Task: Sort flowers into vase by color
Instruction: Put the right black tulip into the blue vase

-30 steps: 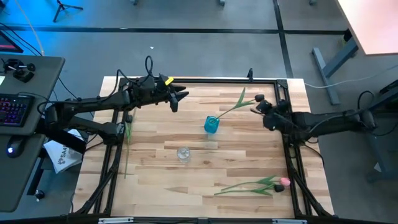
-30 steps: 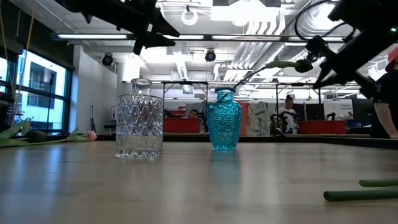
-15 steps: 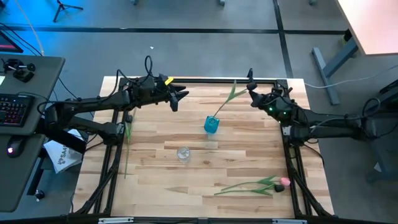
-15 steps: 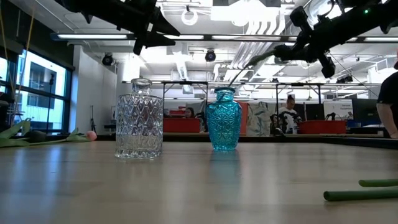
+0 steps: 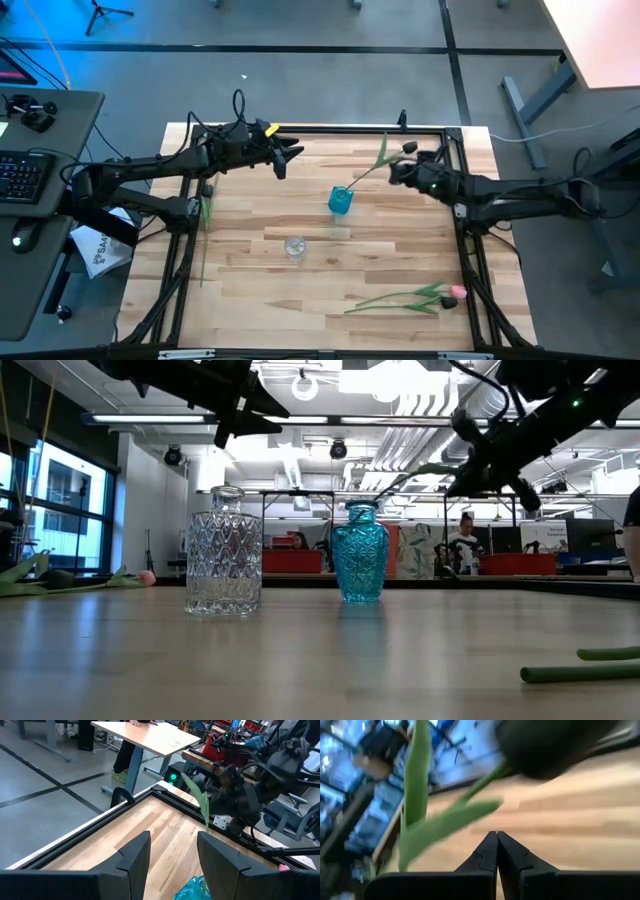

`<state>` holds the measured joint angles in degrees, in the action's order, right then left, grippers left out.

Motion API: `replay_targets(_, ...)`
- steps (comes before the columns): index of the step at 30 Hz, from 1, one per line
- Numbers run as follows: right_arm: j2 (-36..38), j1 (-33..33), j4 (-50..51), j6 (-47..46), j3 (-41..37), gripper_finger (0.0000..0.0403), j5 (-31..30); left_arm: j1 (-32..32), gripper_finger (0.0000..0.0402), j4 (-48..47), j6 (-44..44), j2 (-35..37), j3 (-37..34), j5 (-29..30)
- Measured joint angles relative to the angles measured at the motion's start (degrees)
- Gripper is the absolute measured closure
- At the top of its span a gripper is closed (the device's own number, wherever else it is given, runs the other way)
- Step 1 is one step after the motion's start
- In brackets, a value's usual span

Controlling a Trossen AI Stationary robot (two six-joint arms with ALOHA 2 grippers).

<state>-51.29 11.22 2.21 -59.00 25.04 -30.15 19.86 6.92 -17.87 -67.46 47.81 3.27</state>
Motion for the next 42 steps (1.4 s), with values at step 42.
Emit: replay_targets(42,-12.9,0.1,-42.9,26.3,0.0,0.0403,18.1,0.0,0.0250,0.1,0.5,0.0,0.0,3.3)
